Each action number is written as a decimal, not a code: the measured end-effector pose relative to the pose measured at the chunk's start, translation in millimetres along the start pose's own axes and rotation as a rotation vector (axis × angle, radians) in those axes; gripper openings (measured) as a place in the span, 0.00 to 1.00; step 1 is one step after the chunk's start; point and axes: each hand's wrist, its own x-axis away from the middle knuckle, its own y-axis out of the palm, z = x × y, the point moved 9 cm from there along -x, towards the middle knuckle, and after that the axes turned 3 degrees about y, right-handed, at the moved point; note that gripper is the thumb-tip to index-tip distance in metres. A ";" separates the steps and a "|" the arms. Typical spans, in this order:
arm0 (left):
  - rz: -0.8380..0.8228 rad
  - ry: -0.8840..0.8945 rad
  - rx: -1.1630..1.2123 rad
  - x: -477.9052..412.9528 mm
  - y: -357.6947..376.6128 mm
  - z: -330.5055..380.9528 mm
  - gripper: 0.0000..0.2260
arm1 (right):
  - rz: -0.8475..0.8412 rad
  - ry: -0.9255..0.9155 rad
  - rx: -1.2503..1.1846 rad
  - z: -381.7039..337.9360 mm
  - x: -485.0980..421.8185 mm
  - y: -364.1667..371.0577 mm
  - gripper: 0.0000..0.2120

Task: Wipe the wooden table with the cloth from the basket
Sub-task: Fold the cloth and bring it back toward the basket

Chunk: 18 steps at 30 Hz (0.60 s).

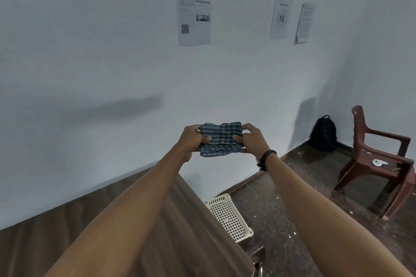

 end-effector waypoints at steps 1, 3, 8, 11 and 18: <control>0.005 -0.008 -0.004 -11.2 7.3 -5.1 0.15 | -0.005 0.003 0.017 7.0 -13.7 -6.0 0.08; 0.023 -0.027 0.005 -29.0 19.5 -15.3 0.15 | -0.017 0.008 0.047 21.7 -39.9 -16.8 0.09; 0.060 -0.087 -0.004 -63.0 37.3 -43.1 0.15 | -0.107 0.067 0.065 64.2 -98.0 -26.6 0.12; 0.096 -0.133 -0.005 -80.3 40.8 -68.7 0.15 | -0.157 0.087 0.076 87.6 -125.8 -25.0 0.12; 0.247 -0.362 -0.070 -139.1 49.0 -183.4 0.20 | -0.318 0.177 0.203 193.1 -214.2 -4.4 0.08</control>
